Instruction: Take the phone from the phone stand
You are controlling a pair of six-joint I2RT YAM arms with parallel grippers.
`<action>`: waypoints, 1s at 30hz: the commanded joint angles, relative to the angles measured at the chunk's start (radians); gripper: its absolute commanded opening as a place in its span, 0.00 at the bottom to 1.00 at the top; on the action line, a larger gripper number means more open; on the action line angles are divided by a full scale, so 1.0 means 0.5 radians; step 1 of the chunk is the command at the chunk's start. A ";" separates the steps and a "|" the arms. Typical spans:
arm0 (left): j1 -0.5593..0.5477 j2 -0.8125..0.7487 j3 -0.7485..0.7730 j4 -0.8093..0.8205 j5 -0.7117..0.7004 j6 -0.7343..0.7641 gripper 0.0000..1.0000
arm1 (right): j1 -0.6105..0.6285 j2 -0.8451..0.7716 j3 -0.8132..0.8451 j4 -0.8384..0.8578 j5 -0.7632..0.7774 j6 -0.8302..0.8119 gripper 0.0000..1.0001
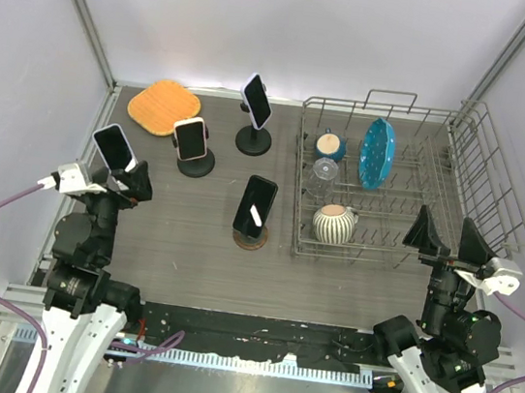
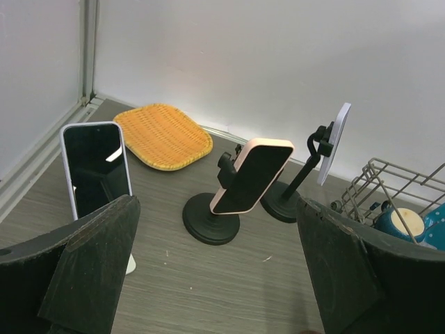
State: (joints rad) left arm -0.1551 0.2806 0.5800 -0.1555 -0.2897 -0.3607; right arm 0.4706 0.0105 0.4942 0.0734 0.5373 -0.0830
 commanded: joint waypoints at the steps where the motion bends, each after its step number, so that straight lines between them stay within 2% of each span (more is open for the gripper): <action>1: 0.028 0.025 0.101 -0.002 0.073 -0.003 1.00 | 0.013 -0.015 0.039 0.013 0.082 0.040 0.96; 11: 0.031 0.340 0.312 -0.213 0.303 -0.033 1.00 | 0.010 -0.015 -0.050 0.117 0.067 0.049 0.96; 20: 0.016 1.021 0.690 -0.628 0.699 -0.315 1.00 | 0.013 -0.018 -0.065 0.129 0.039 0.074 0.96; 23: -0.128 1.175 0.714 -0.539 0.693 -0.374 1.00 | 0.013 -0.018 -0.062 0.129 0.021 0.083 0.96; 26: -0.493 1.355 0.806 -0.533 0.421 -0.319 1.00 | 0.013 -0.015 -0.056 0.120 0.021 0.086 0.96; 27: -0.682 1.411 0.834 -0.536 0.232 -0.258 1.00 | 0.013 -0.015 -0.056 0.117 0.018 0.089 0.96; 30: -0.913 1.586 0.926 -0.515 0.025 -0.184 1.00 | 0.013 -0.018 -0.053 0.108 0.015 0.098 0.96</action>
State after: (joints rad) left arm -0.4900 1.0130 0.9623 -0.4362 -0.1173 -0.5037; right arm 0.4706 0.0105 0.4606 0.0975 0.5564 -0.0486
